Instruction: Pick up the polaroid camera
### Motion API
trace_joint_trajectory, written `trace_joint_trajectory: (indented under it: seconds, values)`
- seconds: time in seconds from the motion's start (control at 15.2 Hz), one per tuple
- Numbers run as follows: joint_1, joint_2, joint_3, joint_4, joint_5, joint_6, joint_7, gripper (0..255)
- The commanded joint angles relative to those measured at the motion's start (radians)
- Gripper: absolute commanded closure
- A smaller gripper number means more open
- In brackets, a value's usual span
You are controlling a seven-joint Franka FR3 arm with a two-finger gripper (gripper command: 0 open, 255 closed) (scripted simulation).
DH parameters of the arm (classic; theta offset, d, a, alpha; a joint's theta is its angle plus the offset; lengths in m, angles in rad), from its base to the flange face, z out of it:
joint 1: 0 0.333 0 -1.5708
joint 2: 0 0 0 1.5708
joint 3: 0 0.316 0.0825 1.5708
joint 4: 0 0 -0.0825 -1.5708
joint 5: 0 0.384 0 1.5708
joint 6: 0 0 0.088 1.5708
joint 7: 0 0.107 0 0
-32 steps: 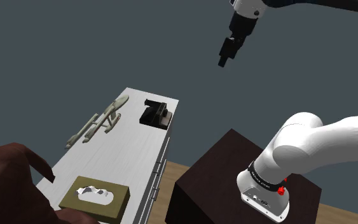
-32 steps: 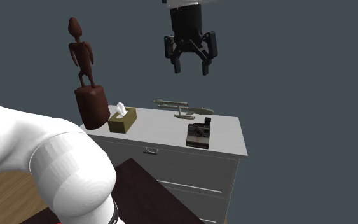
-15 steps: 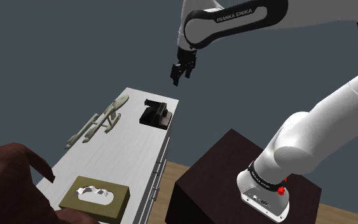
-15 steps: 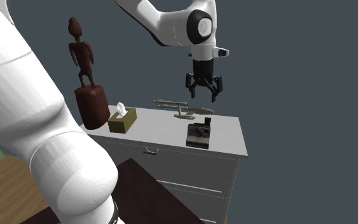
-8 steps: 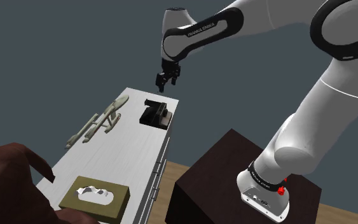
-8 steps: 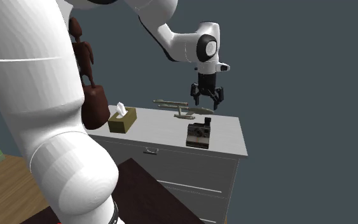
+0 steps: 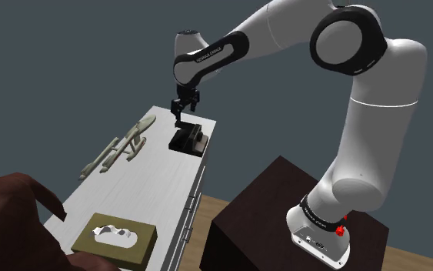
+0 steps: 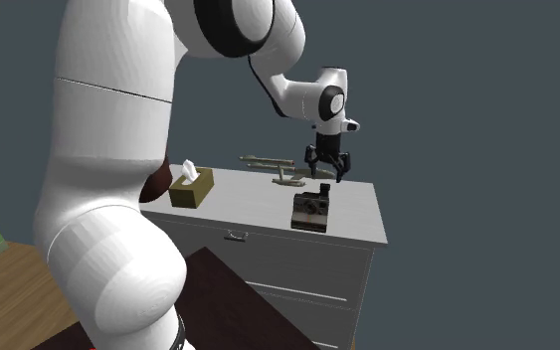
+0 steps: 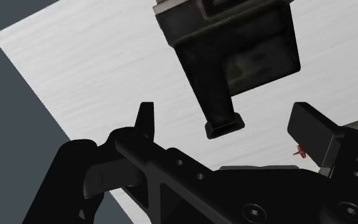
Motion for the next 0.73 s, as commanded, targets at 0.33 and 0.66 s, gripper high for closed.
trace_joint_trajectory:
  seconds: [0.33,0.66]
  values:
    - [0.013,0.176,0.004,0.151,0.001,0.013,0.015,0]
    - [0.014,0.222,0.003,0.144,-0.001,0.067,0.017,0]
